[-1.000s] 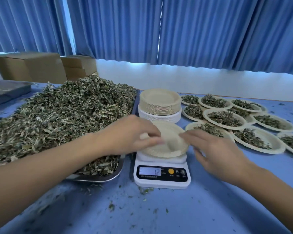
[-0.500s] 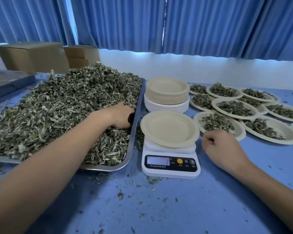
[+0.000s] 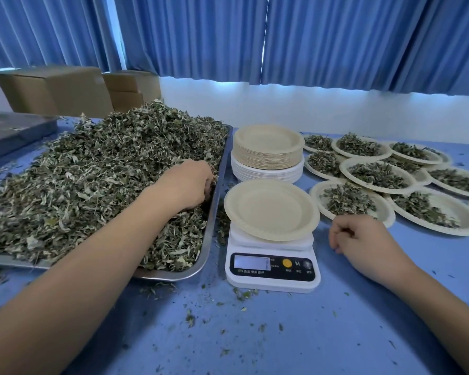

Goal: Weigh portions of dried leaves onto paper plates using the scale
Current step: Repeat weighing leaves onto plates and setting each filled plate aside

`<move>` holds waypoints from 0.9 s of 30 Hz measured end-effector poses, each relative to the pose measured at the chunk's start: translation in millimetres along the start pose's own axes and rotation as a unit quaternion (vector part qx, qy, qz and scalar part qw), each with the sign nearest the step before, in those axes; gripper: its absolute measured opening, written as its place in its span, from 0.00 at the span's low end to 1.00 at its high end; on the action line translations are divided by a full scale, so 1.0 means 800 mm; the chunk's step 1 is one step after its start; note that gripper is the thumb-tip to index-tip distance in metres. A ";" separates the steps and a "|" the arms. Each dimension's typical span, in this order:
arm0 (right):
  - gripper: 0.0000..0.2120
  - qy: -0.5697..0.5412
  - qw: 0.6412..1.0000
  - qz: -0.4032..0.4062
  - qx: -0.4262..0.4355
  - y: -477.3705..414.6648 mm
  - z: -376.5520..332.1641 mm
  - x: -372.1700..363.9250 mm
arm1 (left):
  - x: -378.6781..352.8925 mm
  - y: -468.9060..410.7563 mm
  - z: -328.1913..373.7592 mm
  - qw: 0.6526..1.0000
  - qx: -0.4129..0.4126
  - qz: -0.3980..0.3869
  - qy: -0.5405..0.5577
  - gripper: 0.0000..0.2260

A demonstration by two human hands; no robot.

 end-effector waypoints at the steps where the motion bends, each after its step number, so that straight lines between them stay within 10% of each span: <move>1: 0.20 -0.005 1.000 -0.002 -0.003 0.000 0.002 0.001 | 0.004 0.000 -0.004 1.000 0.008 0.015 0.007 0.12; 8: 0.21 -0.006 1.000 -0.008 0.004 -0.002 0.005 0.001 | -0.009 -0.015 -0.029 0.994 0.012 -0.066 -0.087 0.43; 11: 0.21 -0.006 1.000 -0.011 0.007 -0.003 0.006 0.001 | -0.025 -0.020 -0.030 0.992 -0.016 -0.123 -0.036 0.39; 27: 0.22 -0.010 1.000 -0.012 0.011 -0.004 0.009 0.005 | 0.049 -0.001 -0.044 0.976 0.127 0.169 0.058 0.13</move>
Point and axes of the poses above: each hand's wrist, its own y-axis away from the middle knuckle, its own x-axis out of the back of the hand, z = x × y, the point moved 4 cm from there along -y, towards the middle knuckle, and after that the axes turned 2 degrees about -y, right-handed, at the moved point
